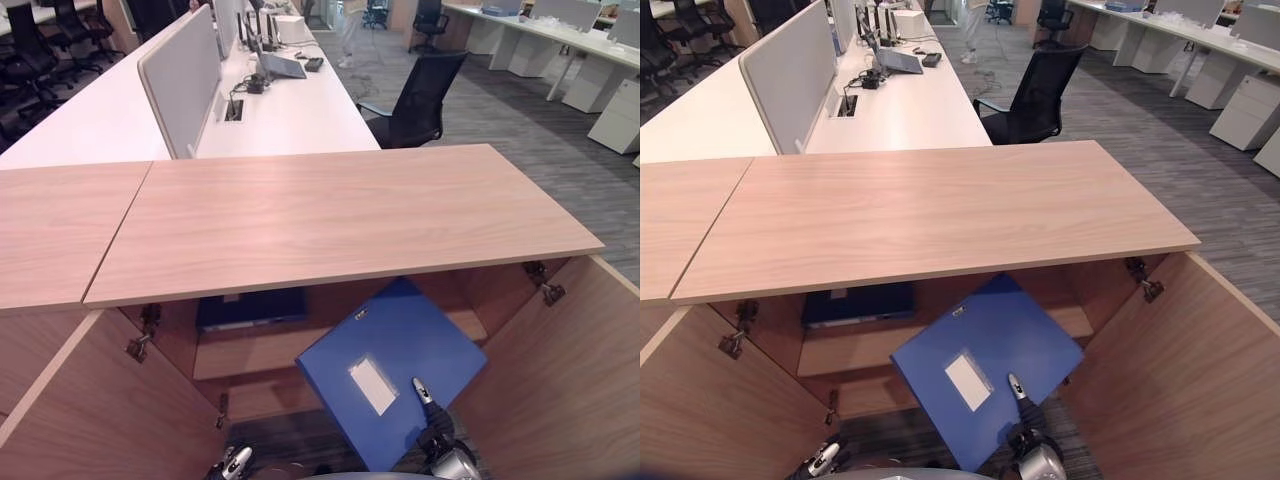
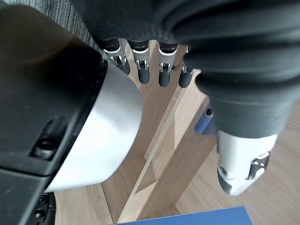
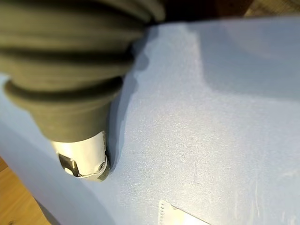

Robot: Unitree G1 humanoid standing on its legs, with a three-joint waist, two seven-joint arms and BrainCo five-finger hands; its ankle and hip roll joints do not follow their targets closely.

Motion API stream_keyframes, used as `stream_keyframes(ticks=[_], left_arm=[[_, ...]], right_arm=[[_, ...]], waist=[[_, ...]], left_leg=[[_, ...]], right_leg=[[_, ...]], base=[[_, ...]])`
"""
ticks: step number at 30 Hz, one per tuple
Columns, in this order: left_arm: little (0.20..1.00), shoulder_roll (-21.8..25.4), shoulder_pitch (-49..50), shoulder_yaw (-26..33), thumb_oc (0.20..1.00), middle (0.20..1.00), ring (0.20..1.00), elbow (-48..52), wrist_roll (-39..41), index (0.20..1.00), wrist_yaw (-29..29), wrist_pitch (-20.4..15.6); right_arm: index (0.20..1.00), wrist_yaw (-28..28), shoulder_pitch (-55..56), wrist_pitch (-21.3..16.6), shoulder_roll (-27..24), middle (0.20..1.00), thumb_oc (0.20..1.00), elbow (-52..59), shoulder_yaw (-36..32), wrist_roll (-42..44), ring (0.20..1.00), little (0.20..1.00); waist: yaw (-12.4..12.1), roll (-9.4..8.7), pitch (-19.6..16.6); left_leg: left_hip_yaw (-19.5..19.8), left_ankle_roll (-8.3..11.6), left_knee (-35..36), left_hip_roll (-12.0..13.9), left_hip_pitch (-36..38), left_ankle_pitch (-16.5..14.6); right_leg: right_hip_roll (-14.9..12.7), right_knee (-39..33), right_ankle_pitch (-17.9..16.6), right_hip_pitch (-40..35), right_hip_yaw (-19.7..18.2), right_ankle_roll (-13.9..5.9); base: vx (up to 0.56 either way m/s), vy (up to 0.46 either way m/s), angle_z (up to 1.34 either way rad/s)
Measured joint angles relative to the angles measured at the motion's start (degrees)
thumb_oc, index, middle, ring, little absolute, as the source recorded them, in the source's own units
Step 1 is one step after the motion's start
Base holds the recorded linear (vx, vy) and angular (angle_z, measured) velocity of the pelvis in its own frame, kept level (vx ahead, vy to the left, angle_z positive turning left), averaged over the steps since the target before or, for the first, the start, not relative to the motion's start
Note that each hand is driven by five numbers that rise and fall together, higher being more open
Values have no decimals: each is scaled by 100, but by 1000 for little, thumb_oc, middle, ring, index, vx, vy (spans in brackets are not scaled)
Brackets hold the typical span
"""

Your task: Put the empty folder in the office cabinet

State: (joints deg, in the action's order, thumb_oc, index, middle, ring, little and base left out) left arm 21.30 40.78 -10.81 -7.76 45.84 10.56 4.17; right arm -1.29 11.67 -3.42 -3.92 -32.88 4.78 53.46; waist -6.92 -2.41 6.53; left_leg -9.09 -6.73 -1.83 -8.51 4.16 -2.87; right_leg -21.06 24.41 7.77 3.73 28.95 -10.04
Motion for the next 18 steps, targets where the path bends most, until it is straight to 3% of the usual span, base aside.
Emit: stream_keyframes(ticks=[6,8,11,16,18], left_arm=[[1000,353,-35,-209,1000,1000,1000,170,-2,1000,-12,-92],[1000,492,-75,-265,1000,1000,1000,280,-5,1000,-23,-128],[1000,642,-142,-361,1000,1000,1000,356,-5,1000,-39,-134],[1000,836,-272,-520,1000,1000,1000,592,-2,1000,-105,-181],[1000,835,-301,-536,1000,1000,1000,645,-1,1000,-112,-187]], right_arm=[[200,265,-595,-453,-69,200,200,1035,-89,444,200,200],[200,536,-831,-513,-74,200,200,1040,-104,626,200,200],[200,728,-983,-681,-63,200,200,1044,-178,630,200,200],[200,1019,-1521,-971,-115,200,200,1140,-309,849,200,200],[200,1091,-1567,-1049,-184,200,200,1348,-390,857,200,200]], waist=[[-5,-151,-98],[-114,-231,-39],[-122,-237,-22],[-158,-190,136],[-132,-156,149]], left_leg=[[294,-10,-389,13,-563,-22],[367,-12,-548,-19,-746,-70],[520,-21,-807,-48,-965,-136],[669,-44,-1523,-157,-1769,-283],[740,-93,-1860,-224,-2164,-411]], right_leg=[[-74,177,145,238,326,255],[-165,384,164,356,362,310],[-243,571,173,488,356,320],[-606,1343,163,1143,398,309],[-769,1563,227,1403,492,403]], base=[[24,-15,30],[23,-12,26],[-34,1,38],[-44,10,29],[-72,15,33]])
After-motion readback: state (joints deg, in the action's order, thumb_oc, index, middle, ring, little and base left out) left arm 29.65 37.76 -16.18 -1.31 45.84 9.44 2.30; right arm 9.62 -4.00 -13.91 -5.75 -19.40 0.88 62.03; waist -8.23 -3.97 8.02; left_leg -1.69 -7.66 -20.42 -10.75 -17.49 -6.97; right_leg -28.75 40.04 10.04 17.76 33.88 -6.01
